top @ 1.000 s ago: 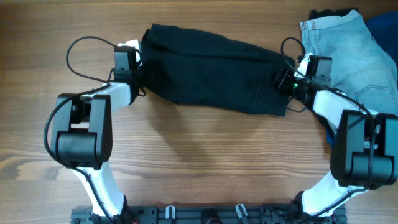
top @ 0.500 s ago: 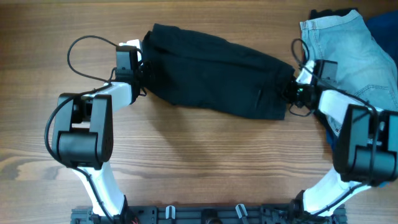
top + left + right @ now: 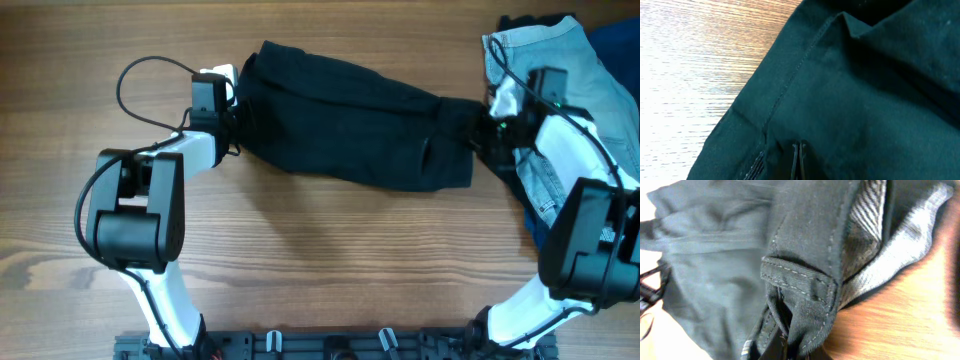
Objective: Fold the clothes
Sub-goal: 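Fold the right half of the shorts leftward onto the left half with right gripper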
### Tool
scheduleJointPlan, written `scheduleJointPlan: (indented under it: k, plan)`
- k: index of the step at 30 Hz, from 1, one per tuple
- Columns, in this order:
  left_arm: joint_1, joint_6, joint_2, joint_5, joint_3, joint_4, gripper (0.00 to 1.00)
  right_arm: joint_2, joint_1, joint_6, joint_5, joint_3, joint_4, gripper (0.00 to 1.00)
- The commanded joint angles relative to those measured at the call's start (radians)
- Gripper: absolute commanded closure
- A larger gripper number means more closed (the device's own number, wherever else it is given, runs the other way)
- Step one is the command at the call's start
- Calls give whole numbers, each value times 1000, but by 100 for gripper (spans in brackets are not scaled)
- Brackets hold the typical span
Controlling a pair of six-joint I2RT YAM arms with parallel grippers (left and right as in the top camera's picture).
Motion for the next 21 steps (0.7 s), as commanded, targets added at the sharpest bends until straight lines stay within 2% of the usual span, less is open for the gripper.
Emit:
scheduleJointPlan:
  k: [1,7,13,21]
  plan:
    - [-44,-6,68,46,-33,-39,96,-51,111,3,-39,91,-8,96]
    - [-47,-5,68,46,-33,-39,96,-51,309,167,25,137,151,96]
    - [-47,-6,68,46,-33,-36,96,-51,506,352,194,137,359,96]
    - [-48,-6,68,46,-33,-36,96,27,678,428,315,137,612,96]
